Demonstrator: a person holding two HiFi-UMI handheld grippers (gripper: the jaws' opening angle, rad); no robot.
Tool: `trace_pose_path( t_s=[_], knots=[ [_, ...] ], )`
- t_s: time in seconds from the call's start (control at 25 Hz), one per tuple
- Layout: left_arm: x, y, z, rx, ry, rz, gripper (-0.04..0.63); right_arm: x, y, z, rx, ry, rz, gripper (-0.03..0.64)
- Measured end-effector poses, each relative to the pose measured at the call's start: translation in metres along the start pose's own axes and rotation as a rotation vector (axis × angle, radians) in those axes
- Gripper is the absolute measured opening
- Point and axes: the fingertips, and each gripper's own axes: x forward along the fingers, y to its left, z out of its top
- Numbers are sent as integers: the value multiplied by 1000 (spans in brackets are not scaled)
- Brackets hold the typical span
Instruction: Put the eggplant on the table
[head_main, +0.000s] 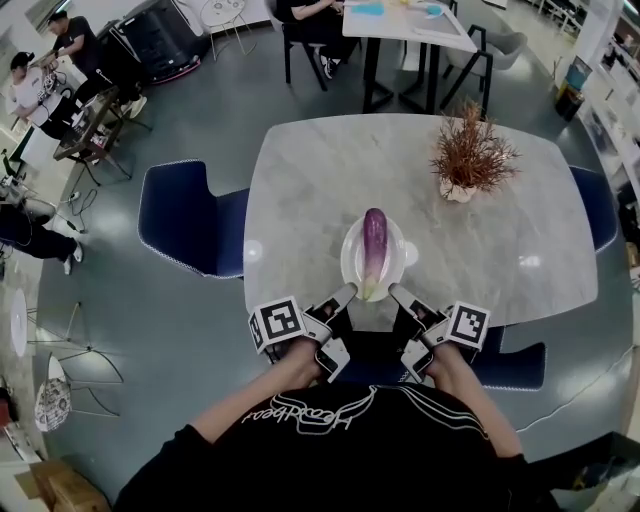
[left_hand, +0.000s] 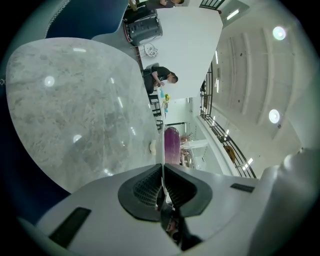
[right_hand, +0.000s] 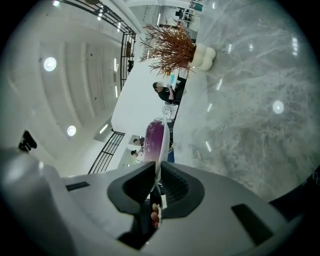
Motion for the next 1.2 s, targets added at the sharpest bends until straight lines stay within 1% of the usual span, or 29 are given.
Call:
trace_pose_path(
  t_s=[0.36,0.56,0.76,0.96,1.2],
  knots=[
    [25,31,17,-15,-4,55,18,19,-42,16,-1,15,-79,38],
    [33,47,27,-12,0,74,19,28,-61,20,-1,23,-127,38],
    [39,67,36,7,2,107,18,39,-83,22,-1,32,-179,38],
    [44,80,39,-2,6,129,18,44,-94,21,35,34,-213,38],
    [47,88,42,19,5,137,18,48,-103,22,46,9,-241,38]
  ],
)
